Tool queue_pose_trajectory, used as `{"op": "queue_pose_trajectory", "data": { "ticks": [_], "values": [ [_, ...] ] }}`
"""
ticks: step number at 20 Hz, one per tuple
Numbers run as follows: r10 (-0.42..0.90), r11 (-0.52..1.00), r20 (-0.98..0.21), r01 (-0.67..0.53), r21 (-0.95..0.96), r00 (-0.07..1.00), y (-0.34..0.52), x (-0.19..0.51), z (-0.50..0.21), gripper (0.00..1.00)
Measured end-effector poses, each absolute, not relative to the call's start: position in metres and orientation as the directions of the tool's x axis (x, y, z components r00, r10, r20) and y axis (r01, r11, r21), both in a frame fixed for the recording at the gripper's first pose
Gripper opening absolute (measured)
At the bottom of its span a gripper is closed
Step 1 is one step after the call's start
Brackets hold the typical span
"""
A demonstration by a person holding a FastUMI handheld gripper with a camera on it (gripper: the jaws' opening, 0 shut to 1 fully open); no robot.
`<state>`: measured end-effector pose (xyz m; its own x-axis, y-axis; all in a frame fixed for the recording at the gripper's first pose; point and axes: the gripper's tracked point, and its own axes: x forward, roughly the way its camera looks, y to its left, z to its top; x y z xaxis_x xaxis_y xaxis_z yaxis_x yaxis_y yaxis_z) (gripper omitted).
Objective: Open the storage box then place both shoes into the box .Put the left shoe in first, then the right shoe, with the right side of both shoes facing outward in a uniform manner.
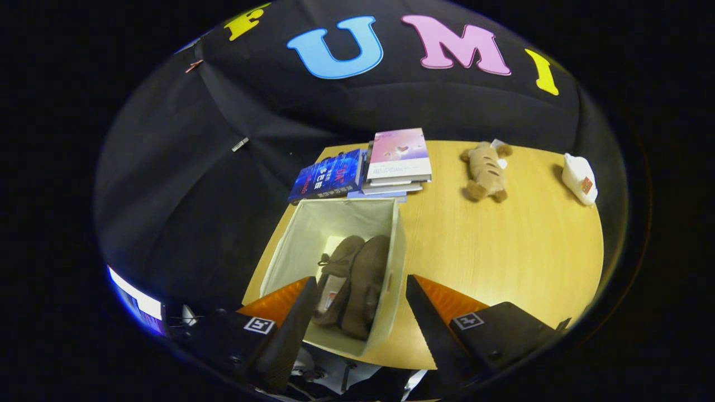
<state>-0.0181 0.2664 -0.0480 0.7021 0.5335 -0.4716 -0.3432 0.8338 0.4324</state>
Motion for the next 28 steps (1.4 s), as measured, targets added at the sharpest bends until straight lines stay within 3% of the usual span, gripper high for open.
{"op": "queue_pose_trajectory", "data": {
  "ticks": [12,23,28],
  "values": [
    [0.292,0.941,-0.195,-0.245,0.232,0.936,0.092,0.019,0.022,0.99],
    [0.178,0.974,0.082,-0.188,0.127,0.981,0.033,-0.002,0.087,0.96],
    [0.154,0.981,0.122,-0.166,0.096,0.98,0.027,-0.009,0.088,0.98]
  ]
}}
